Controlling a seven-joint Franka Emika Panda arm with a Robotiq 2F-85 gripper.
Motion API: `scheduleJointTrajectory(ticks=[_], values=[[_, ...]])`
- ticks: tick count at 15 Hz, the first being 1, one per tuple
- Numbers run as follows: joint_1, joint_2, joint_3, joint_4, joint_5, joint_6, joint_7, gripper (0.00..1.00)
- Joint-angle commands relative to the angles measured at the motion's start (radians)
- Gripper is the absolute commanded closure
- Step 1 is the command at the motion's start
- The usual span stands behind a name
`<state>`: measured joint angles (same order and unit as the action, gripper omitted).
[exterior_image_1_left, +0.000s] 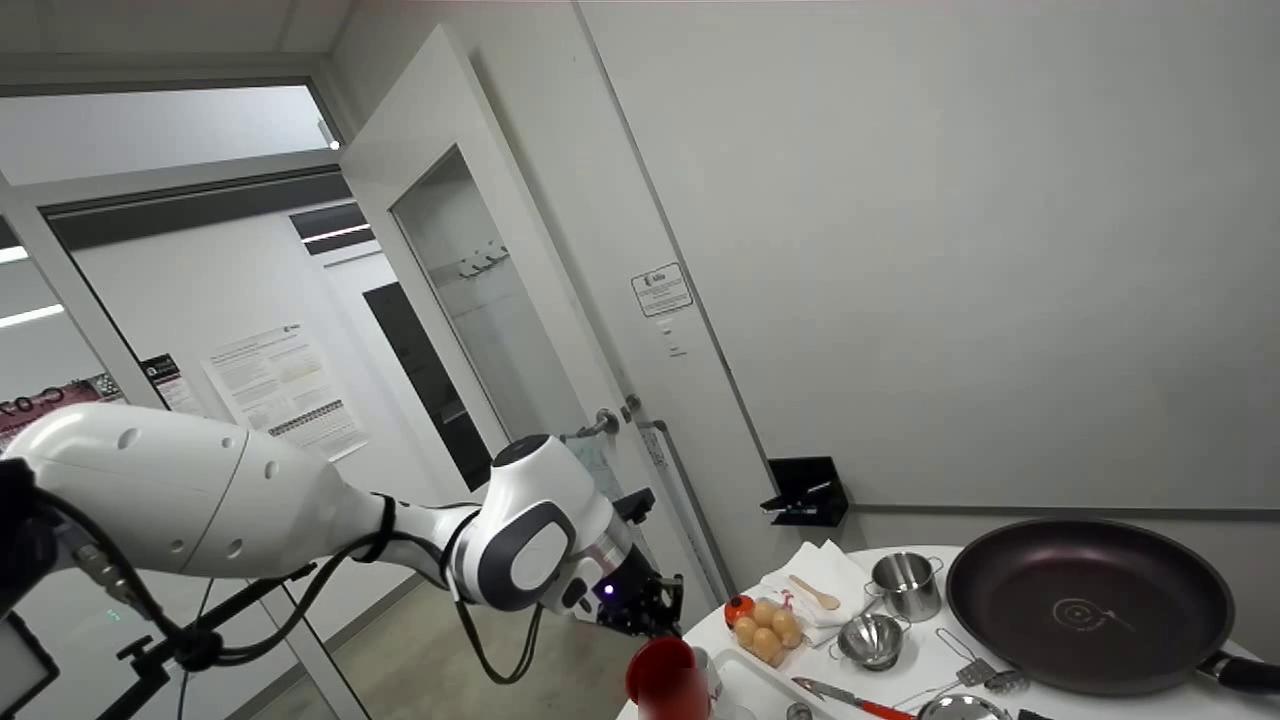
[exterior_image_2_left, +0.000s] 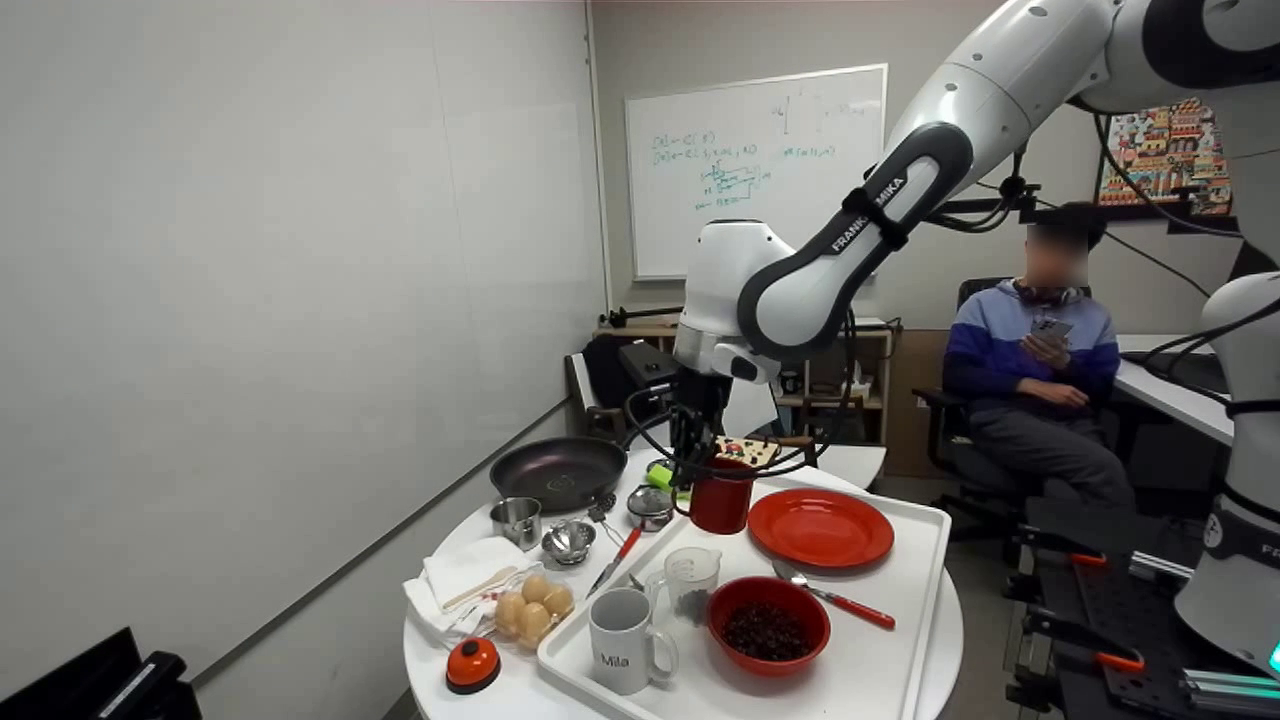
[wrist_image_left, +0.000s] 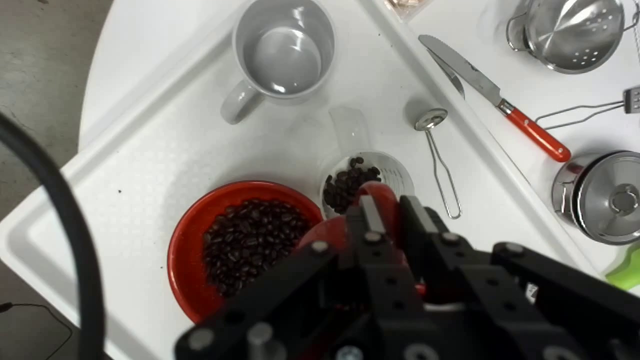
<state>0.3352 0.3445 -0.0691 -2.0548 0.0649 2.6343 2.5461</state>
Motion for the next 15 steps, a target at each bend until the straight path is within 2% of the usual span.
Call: scheduleJointTrajectory(ticks=[1,5,8,11,15], values=[[-0.056,-0.068,0.08,-0.065,0.032,0.008,-0.073,0.91],[-0.158,-0.055,0.229,-0.07,0.287,0.014,-0.309,0.91],[-0.213,-0.051,0.296,-0.069,0.48,-0.015,-0.487,0.91],[-0.251,-0.047,0.321,-0.074,0.65,-0.061,-0.636,0.91],[-0.276,-0.045,0.297,-0.084,0.845,-0.184,-0.848,0.91]])
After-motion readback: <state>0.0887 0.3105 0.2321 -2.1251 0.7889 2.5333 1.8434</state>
